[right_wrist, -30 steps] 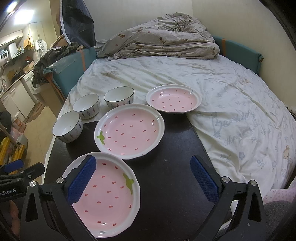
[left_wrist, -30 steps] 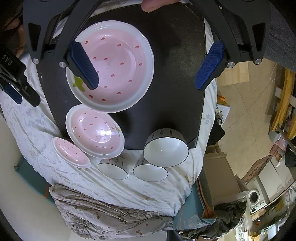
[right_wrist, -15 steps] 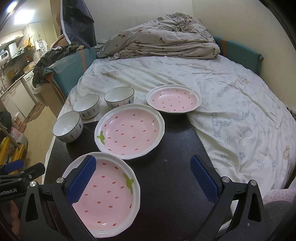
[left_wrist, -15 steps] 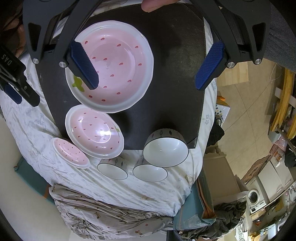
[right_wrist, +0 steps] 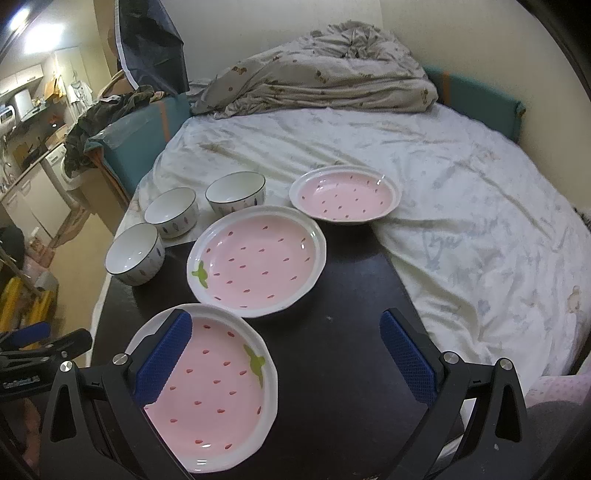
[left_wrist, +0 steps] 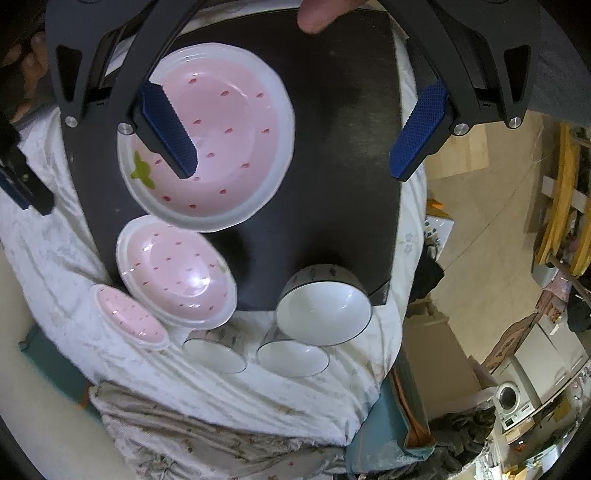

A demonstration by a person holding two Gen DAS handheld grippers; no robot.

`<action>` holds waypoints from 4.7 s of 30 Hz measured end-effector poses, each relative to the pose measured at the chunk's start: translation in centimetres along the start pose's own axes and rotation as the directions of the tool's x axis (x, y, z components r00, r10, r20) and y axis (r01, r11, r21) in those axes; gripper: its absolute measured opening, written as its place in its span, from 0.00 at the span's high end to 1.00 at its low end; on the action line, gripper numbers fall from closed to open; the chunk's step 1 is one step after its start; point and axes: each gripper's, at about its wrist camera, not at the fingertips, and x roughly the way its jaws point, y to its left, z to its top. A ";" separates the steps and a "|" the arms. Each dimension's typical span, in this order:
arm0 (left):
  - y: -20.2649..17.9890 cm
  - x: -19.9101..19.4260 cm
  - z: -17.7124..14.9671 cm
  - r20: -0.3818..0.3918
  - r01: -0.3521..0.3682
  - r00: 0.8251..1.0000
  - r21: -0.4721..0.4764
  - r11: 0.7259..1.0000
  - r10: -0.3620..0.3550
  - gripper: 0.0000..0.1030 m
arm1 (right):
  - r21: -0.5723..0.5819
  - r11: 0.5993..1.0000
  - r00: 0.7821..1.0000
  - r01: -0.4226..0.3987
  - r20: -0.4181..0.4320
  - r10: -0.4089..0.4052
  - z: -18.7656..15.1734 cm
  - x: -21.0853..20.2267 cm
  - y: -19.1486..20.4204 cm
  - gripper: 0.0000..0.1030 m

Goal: Organize plates and bowls

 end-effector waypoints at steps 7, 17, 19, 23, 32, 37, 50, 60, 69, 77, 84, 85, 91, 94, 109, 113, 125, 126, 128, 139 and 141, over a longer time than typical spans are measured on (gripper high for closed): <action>0.4 1.5 1.3 -0.109 0.056 0.992 -0.017 0.998 -0.057 0.00 | -0.012 0.999 0.993 -0.051 -0.109 0.049 1.0 0.9 -0.6 0.00; 0.7 5.4 0.8 -0.300 0.136 0.940 -0.114 0.984 -0.164 0.11 | 0.012 0.990 0.948 -0.138 -0.287 0.135 1.6 5.0 -1.7 0.00; 1.3 6.4 0.5 -0.325 0.146 0.925 -0.166 0.975 -0.194 0.20 | 0.049 0.989 0.927 -0.143 -0.343 0.151 0.9 6.7 -2.3 0.00; 1.6 8.7 -0.2 -0.369 0.155 0.901 -0.216 0.964 -0.228 0.24 | 0.199 0.973 0.861 -0.113 -0.469 0.196 -1.3 10.0 -4.8 0.23; 0.3 11.2 -1.4 -0.447 0.175 0.861 -0.187 0.967 -0.242 0.53 | 0.287 0.943 0.736 -0.169 -0.600 0.314 -4.7 12.3 -3.9 0.49; 0.4 11.4 -1.6 -0.441 0.154 0.871 -0.177 0.972 -0.218 0.70 | 0.238 0.950 0.729 -0.201 -0.611 0.308 -4.8 12.3 -2.3 0.71; 1.1 11.6 -1.2 -0.434 0.148 0.878 -0.159 0.976 -0.204 0.71 | 0.271 0.932 0.709 -0.240 -0.607 0.359 -5.2 13.7 -1.7 0.82; 1.2 11.2 -1.3 -0.398 0.176 0.888 -0.166 0.970 -0.229 0.75 | 0.151 0.958 0.771 -0.244 -0.569 0.286 -5.2 13.3 -0.2 0.79; 2.3 8.3 -1.4 -0.324 0.274 0.892 -0.167 0.947 -0.315 0.76 | 0.136 0.960 0.792 -0.244 -0.543 0.279 -4.8 12.2 -1.0 0.78; 1.5 5.2 -0.6 -0.234 0.300 0.911 -0.190 0.935 -0.340 0.76 | 0.138 0.951 0.816 -0.278 -0.488 0.309 -4.1 10.1 -0.8 0.79; -1.4 4.3 1.6 -0.183 0.335 0.915 -0.153 0.930 -0.360 0.76 | 0.174 0.935 0.850 -0.309 -0.391 0.354 -2.3 8.1 -2.0 0.83; -1.5 4.1 1.9 -0.181 0.339 0.914 -0.147 0.929 -0.362 0.76 | 0.192 0.930 0.850 -0.313 -0.380 0.364 -2.0 8.1 -2.4 0.83; -3.4 4.5 4.5 -0.174 0.340 0.919 -0.105 0.935 -0.354 0.76 | 0.206 0.935 0.883 -0.290 -0.320 0.344 0.3 8.1 -3.6 0.83; -4.1 4.9 5.8 -0.175 0.343 0.918 -0.100 0.934 -0.356 0.76 | 0.227 0.933 0.889 -0.280 -0.306 0.341 1.7 8.6 -4.2 0.83; -6.6 8.6 12.4 -0.187 0.342 0.920 -0.046 0.939 -0.344 0.76 | 0.295 0.917 0.887 -0.267 -0.297 0.354 6.2 13.6 -6.7 0.82; -7.3 10.3 13.2 -0.210 0.335 0.919 -0.039 0.941 -0.335 0.76 | 0.353 0.900 0.878 -0.254 -0.307 0.368 6.5 15.7 -7.8 0.82; -7.6 14.8 13.7 -0.283 0.297 0.911 -0.056 0.953 -0.301 0.76 | 0.343 0.917 0.880 -0.204 -0.346 0.325 7.1 19.0 -8.1 0.83; -7.6 15.0 13.7 -0.289 0.296 0.909 -0.057 0.954 -0.299 0.76 | 0.349 0.915 0.879 -0.201 -0.349 0.326 7.0 19.2 -8.2 0.83; -7.5 15.3 13.7 -0.294 0.293 0.908 -0.062 0.954 -0.298 0.76 | 0.354 0.915 0.879 -0.195 -0.350 0.323 6.9 19.5 -8.3 0.83; -6.5 16.1 14.0 -0.296 0.262 0.914 -0.089 0.961 -0.277 0.75 | 0.323 0.926 0.874 -0.193 -0.372 0.312 6.9 20.2 -7.6 0.83; -6.7 16.1 13.9 -0.292 0.262 0.917 -0.067 0.963 -0.270 0.75 | 0.324 0.926 0.871 -0.192 -0.379 0.313 6.8 20.4 -7.3 0.84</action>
